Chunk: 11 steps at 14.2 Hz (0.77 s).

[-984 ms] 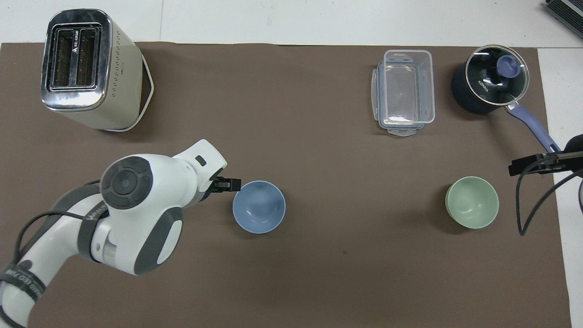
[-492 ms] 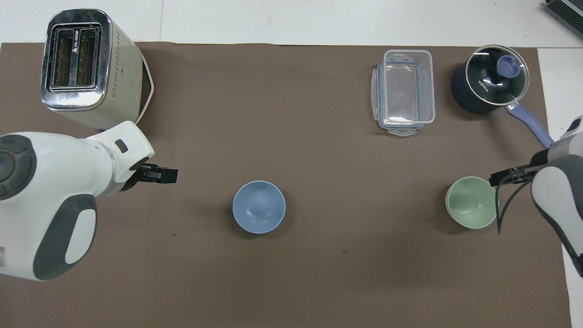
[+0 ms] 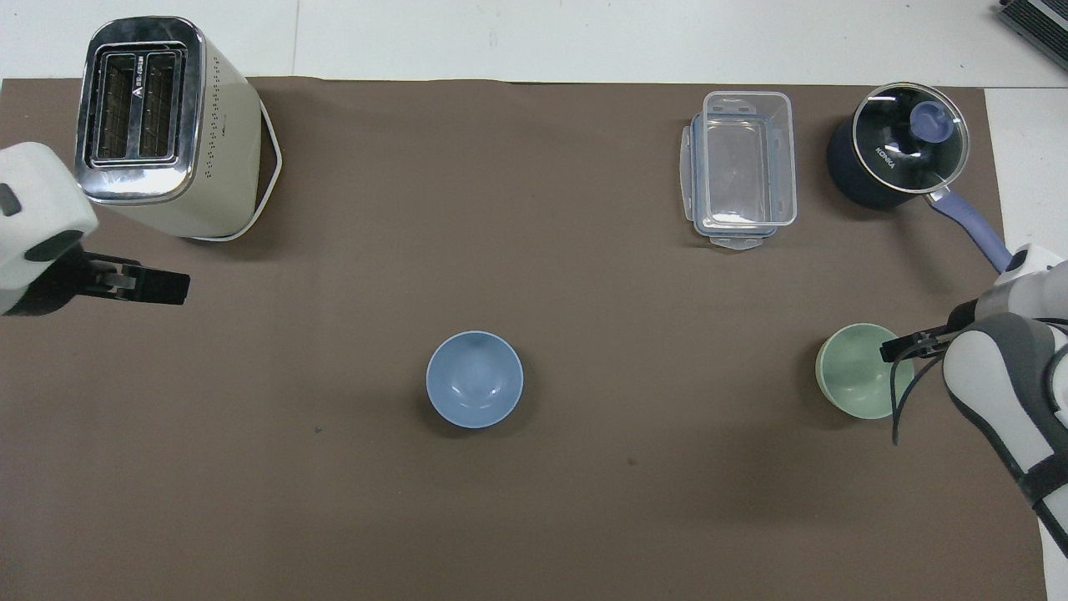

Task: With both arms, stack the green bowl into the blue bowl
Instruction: 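Release the blue bowl with the left gripper while the right gripper reaches the green bowl, then grasp the green bowl rim with the right gripper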

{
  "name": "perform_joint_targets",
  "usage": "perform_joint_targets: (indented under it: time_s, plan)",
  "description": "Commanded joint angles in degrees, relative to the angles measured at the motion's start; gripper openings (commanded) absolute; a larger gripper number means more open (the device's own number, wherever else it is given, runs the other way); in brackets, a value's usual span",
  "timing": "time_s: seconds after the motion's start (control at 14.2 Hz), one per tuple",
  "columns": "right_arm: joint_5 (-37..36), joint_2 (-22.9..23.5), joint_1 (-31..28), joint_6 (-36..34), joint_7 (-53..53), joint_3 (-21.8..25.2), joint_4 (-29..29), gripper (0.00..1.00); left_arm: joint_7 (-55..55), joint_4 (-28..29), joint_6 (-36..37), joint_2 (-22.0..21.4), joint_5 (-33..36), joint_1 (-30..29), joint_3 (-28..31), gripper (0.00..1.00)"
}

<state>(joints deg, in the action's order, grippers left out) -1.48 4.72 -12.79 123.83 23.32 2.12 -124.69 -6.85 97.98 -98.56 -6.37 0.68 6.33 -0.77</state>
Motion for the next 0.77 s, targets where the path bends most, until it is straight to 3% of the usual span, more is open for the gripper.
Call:
perform_joint_targets:
  time_s: [0.0, 0.28, 0.42, 0.49, 0.56, 0.7]
  plan:
    - [0.1, -0.5, -1.4, 4.0, 1.8, -0.5, -3.4, 1.00, -1.4, -12.3, 9.7, 5.8, 0.9, -1.8, -0.6, 1.00]
    - [0.3, -0.2, -2.2, 5.3, 2.1, -0.5, -4.3, 0.99, -1.7, -16.8, 12.3, 8.4, 0.8, -1.9, -0.4, 1.00]
    - [0.3, -0.3, -2.1, 5.3, 2.1, -0.5, -4.6, 0.40, -1.7, -16.9, 12.7, 8.3, 0.6, -1.8, -0.5, 1.00]
    - [0.3, -0.3, -2.1, 5.2, 1.8, -0.5, -4.7, 0.16, -1.6, -16.7, 12.6, 8.0, 0.6, -1.8, -0.5, 1.00]
    - [0.4, -0.2, -2.1, 5.2, 1.5, -0.5, -4.6, 0.00, -1.4, -15.6, 12.5, 7.2, 0.3, -1.7, -0.6, 1.00]
    - [3.0, 0.3, -2.2, 5.0, 1.0, -0.5, -4.6, 0.00, -1.2, -13.3, 12.6, 6.1, 0.3, -1.8, -0.6, 1.00]
